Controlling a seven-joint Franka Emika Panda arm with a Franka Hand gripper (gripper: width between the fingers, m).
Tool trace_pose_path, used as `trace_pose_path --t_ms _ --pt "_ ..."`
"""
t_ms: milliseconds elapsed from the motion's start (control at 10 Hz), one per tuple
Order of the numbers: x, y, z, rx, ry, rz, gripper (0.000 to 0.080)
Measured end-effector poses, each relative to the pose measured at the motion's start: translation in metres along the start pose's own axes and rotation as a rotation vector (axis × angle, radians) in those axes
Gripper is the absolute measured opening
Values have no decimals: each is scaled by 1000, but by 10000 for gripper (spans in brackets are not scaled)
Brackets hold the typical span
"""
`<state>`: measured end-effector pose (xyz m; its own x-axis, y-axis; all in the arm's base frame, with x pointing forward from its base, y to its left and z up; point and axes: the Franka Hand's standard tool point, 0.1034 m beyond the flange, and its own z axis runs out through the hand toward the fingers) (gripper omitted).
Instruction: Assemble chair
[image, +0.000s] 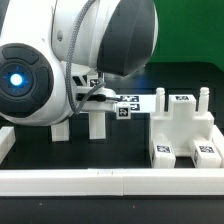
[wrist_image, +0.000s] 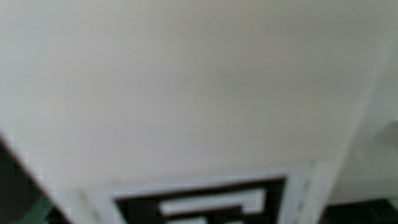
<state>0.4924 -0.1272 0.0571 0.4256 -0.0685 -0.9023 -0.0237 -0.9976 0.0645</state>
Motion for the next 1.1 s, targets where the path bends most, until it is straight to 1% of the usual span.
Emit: trace_pose_path --t_ms 100,200,300,400,500,600,800,900,1000,1100 --pt "0 0 -1 0 3 0 637" --pt "2 2 -5 -2 20 -1 647" --pt "3 4 -12 -3 32 -11 647" --pt "6 6 -22 -9 74 -19 649" --pt "13 8 -40 -22 180 -23 649" --pt "11 10 -50 -25 240 -24 649" --pt "14 12 -73 -46 431 -33 649" --pt "13 12 -71 -46 462 -35 649" --pt "13 12 -70 -42 464 -34 649" --pt "13 13 -66 -17 449 -22 649"
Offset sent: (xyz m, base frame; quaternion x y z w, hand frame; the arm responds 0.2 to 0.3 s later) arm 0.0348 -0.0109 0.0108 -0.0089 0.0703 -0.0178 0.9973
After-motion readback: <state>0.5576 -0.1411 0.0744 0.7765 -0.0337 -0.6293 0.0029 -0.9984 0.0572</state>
